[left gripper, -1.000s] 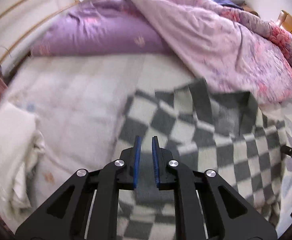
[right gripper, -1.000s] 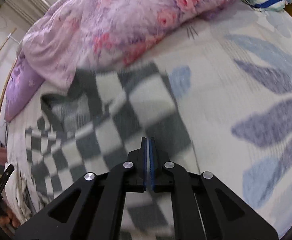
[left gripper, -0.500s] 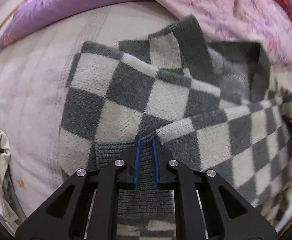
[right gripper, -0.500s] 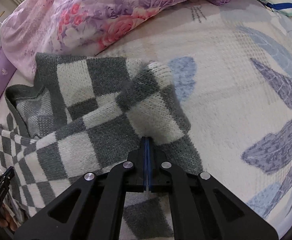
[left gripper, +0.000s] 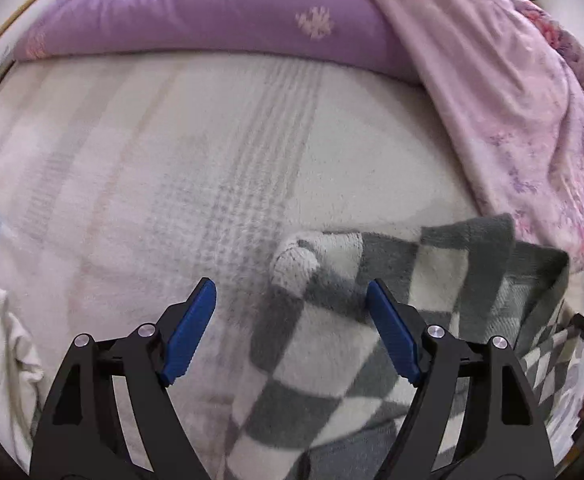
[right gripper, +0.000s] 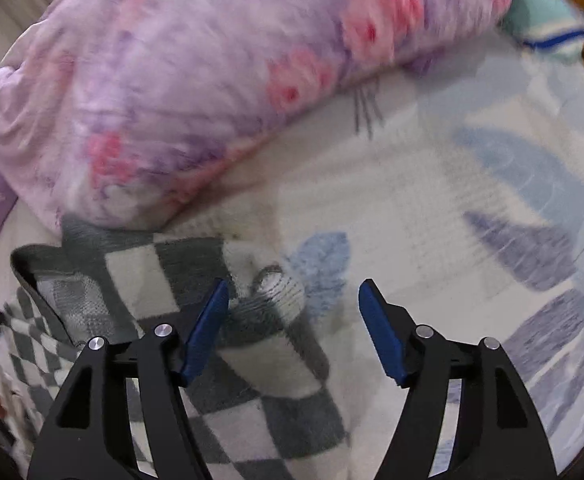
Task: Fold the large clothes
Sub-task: 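Grasp the cardigan's side edge with both tools near each other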
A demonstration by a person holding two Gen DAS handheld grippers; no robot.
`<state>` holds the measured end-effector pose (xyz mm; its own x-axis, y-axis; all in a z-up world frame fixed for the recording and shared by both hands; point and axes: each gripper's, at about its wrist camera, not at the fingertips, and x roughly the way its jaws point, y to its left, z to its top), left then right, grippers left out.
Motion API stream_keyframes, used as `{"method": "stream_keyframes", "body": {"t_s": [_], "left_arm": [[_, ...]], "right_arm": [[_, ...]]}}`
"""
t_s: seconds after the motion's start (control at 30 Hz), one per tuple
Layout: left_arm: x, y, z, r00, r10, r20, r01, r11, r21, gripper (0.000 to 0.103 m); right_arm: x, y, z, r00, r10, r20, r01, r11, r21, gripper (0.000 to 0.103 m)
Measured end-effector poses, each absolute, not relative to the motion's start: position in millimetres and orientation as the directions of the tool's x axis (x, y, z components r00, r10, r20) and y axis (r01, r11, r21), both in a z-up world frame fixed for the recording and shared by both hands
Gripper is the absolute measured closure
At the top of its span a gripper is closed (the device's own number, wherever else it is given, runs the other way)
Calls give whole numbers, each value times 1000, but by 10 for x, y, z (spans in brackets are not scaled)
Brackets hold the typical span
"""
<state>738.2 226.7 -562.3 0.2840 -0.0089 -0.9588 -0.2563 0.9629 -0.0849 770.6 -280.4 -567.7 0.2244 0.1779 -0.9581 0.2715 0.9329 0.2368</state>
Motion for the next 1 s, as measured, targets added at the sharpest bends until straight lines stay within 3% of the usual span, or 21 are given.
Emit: {"method": "stream_keyframes", "body": {"t_s": [0.27,0.33,0.43,0.47,0.5,0.6,0.8,1.0], "left_arm": [[7660,2238,-5965,177,39,-983,-232,973,-3,25],[7699,2239,-6013,170,43,-984,-218,976,5,28],[7715,2229,-6039,175,-23,-984,-204,977,-59,59],[7715,2225,-6023,176,-19,-984,-198,979,-54,75],[7718,2192,-5990,177,-16,-984,-175,983,-48,81],[7609,2106,-5800,242,25,-970,-111,994,-2,83],[7226,1950,-5190,398,30,-917,-47,999,12,84],[6690,1743,-4732,467,28,-884,-22,1000,21,84]], "right_arm": [[7857,-2837,-6024,179,244,-953,358,886,294,39],[7893,-2831,-6065,171,245,-954,348,891,291,46],[7882,-2767,-6072,185,284,-941,282,902,328,76],[7872,-2749,-6048,194,268,-944,264,912,314,79],[7857,-2715,-6018,207,258,-944,242,921,304,81],[7745,-2624,-5873,264,228,-937,180,943,280,84],[7291,-2709,-5440,434,324,-841,157,891,425,85],[6822,-2761,-5007,479,359,-801,116,879,463,86]]}}
